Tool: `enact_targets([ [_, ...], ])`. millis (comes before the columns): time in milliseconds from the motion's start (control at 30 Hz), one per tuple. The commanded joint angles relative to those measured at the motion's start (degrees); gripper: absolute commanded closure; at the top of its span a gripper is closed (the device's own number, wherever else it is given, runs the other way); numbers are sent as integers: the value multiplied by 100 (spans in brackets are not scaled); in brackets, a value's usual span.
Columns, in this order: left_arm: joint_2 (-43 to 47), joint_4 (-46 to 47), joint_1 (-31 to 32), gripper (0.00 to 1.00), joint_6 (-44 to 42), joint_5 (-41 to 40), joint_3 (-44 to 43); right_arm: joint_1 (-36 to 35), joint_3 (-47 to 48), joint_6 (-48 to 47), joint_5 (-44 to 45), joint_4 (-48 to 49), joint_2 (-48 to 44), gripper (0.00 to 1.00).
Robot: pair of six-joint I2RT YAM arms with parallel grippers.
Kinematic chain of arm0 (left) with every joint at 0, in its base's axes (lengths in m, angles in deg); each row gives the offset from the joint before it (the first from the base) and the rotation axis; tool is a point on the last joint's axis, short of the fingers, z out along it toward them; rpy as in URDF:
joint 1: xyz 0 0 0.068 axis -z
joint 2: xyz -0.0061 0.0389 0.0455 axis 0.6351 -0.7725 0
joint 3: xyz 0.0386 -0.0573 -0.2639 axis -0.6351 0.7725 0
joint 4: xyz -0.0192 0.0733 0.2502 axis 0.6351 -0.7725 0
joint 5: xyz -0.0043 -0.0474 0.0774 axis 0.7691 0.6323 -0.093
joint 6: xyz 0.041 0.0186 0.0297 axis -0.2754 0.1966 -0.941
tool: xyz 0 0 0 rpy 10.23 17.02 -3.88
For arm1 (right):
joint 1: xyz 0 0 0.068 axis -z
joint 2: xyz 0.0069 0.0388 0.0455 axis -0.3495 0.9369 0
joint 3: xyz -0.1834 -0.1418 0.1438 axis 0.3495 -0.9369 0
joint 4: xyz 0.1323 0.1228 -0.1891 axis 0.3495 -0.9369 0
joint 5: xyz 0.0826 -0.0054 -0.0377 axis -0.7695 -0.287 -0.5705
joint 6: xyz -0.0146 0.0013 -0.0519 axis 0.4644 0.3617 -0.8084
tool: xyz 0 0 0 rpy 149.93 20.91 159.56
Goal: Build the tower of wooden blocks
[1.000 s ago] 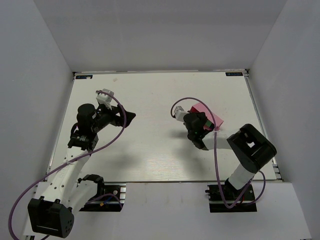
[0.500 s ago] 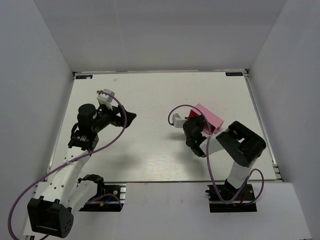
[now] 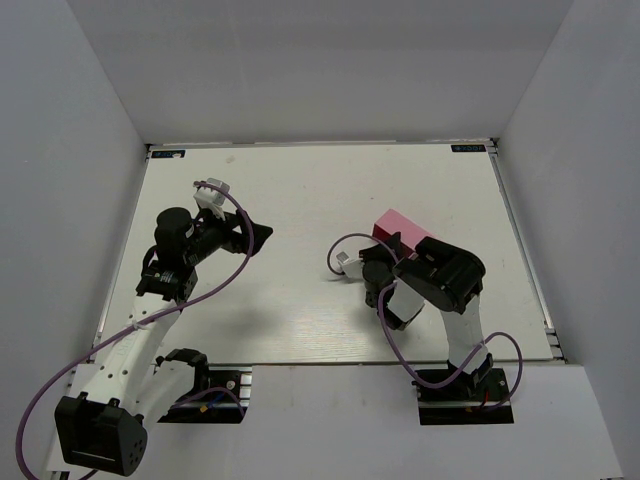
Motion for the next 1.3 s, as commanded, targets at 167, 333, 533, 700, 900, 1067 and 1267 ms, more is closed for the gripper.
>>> enact_targets([
  [167,36,-4,16,0,29,-50,-146,-125,-215,-237,-165,2502,-271,52],
  [333,36,-4,16,0,29,-103,-146,-204,-391,290,-155,1800,-631,41],
  [533,36,-4,16,0,29,-103,-146,-406,-540,1256,-217,393,-1395,34],
  [700,36,-4,16,0,29,-103,-146,-459,-339,3309,-707,-2886,-2537,32],
  [900,36,-57,16,0,29,-156,-146,-389,346,5422,-1877,-6067,-3793,26],
  [1067,36,-57,16,0,29,-156,-146,-64,1030,6536,-2755,-7385,-4111,25],
  [1267,-17,-57,16,0,29,-156,-146,604,1797,7268,-3732,-8537,-4182,18],
])
